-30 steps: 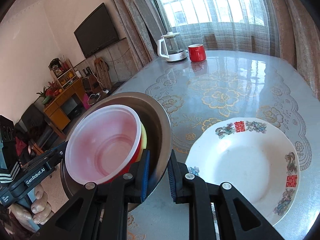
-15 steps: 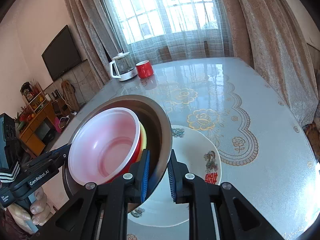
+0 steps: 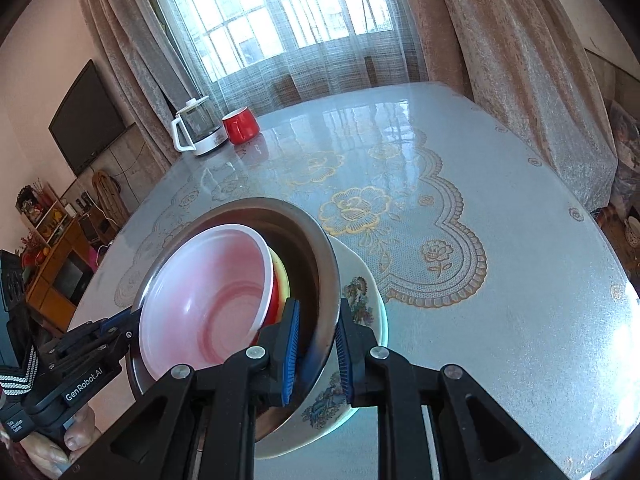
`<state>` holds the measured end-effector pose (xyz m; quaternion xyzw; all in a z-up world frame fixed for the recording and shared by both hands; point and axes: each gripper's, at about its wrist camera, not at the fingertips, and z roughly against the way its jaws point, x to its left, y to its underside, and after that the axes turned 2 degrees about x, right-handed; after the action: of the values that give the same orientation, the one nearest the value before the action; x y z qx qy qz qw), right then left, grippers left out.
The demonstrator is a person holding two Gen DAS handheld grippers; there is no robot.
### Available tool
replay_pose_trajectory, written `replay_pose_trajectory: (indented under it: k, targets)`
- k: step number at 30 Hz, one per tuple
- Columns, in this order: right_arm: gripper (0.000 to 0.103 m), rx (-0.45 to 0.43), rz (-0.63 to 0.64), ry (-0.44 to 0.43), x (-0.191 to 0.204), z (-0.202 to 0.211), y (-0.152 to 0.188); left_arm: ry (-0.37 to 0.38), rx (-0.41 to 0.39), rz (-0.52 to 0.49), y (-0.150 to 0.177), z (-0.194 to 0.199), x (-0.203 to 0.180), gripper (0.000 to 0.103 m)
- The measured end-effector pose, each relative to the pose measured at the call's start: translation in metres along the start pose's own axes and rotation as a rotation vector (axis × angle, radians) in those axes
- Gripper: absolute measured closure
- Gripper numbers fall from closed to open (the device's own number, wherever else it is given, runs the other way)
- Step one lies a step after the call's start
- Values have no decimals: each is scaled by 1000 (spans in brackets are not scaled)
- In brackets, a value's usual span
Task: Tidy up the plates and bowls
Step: 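Lift the steel bowl with both tools and carry it over the plate stack, then lower the steel bowl onto the white plate stack with both tools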
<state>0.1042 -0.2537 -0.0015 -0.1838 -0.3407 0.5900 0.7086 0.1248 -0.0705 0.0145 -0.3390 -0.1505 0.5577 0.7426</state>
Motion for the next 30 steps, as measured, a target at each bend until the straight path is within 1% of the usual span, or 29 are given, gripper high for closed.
replay_pose_trajectory:
  k: [3, 7, 11, 16, 20, 25, 30]
  targets:
    - [85, 20, -21, -12, -6, -2, 3, 11, 10, 8, 3, -4, 1, 85]
    - [86, 13, -20, 2, -1, -1, 5, 19, 18, 17, 2, -4, 5, 85]
    - [86, 15, -8, 0, 2, -2, 5, 36, 22, 36, 2, -5, 10, 85]
    - [86, 25, -3, 11, 2, -5, 6, 35, 26, 31, 0, -5, 8, 85]
    - [86, 26, -8, 3, 0, -6, 6, 47, 36, 48, -2, -3, 12, 85]
    - [86, 20, 9, -12, 4, -3, 5, 35, 32, 40, -1, 0, 13, 85]
    - [86, 23, 3, 8, 0, -7, 6, 29, 60, 42, -1, -6, 7, 84]
